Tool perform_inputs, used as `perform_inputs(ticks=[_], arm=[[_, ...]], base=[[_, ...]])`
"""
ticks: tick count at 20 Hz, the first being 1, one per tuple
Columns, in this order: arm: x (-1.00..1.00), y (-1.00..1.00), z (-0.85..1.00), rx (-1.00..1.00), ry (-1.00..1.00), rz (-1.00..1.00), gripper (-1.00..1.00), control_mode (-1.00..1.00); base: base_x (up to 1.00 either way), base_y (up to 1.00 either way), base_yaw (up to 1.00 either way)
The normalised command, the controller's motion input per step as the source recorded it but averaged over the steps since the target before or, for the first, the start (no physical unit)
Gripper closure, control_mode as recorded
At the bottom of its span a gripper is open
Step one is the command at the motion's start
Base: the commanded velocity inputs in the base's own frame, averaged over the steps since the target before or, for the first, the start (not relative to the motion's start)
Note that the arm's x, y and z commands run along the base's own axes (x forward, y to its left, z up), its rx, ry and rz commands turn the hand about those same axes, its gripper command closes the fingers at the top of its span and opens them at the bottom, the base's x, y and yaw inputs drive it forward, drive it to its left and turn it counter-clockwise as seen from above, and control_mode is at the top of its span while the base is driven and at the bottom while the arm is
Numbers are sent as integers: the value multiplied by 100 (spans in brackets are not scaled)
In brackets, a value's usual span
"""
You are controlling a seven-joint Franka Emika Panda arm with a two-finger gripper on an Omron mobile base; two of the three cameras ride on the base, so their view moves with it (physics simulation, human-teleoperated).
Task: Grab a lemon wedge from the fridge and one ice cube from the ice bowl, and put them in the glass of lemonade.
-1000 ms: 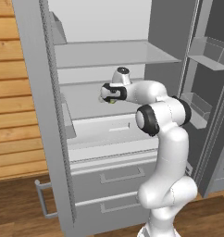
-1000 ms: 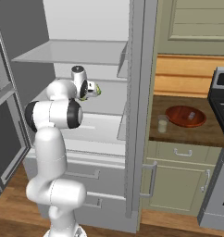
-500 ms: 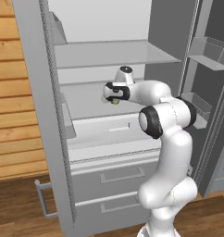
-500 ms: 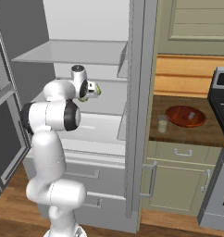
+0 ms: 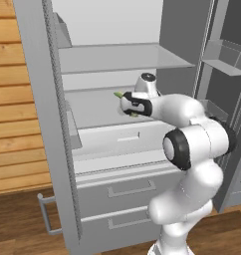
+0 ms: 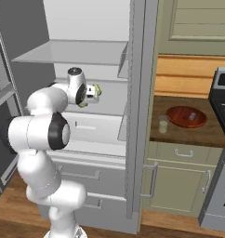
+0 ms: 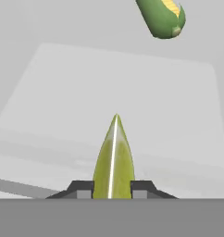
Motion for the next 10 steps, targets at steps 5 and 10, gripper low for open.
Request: perform_inputs(ticks=[5, 10], arm=[[-100, -13, 61, 0, 0, -12, 100, -100], [-100, -15, 73, 0, 2, -7, 100, -100]], base=[[0, 0, 0], [0, 0, 0]])
